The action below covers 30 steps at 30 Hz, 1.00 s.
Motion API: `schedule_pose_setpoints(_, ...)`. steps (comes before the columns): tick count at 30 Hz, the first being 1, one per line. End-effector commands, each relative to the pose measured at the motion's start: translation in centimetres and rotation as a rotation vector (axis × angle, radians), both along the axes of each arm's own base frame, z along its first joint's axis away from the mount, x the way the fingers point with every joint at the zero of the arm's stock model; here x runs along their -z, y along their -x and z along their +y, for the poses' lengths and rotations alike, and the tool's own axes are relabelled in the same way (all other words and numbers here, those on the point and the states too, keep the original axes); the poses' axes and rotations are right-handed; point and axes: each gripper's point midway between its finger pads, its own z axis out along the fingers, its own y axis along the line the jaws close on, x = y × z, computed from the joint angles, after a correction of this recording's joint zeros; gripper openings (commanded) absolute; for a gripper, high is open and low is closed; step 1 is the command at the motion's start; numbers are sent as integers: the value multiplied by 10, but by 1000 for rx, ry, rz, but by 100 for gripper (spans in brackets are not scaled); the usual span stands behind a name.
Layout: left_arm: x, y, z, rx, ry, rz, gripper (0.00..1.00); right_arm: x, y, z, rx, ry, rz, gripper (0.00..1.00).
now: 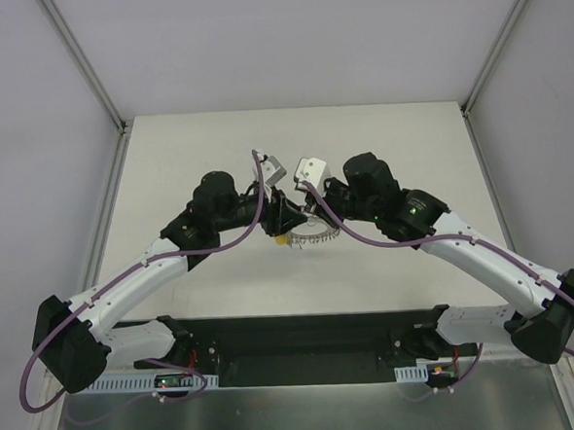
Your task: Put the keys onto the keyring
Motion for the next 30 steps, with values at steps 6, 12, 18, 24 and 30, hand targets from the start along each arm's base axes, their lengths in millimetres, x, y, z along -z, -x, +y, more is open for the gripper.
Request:
schedule_pose_setpoints(6,-6,0,0,-6,-18,-63,25,-46,0,8,6,-121,-71,1)
schedule_pose_setpoints(12,0,2,2,-1,-36,-65,16,-46,1,6,19,-122,-70,1)
schedule_pose_setpoints(18,3,6,6,2,-49,-69,4,-43,-3,-1,57,-103,-85,1)
schedule_pose_setpoints(24,-8,9,9,-2,-36,-98,0,-32,-8,-11,95,-58,-101,1)
schedule_pose_setpoints(30,-21,11,13,-5,-14,-131,0,-21,-15,-27,155,-22,-115,1)
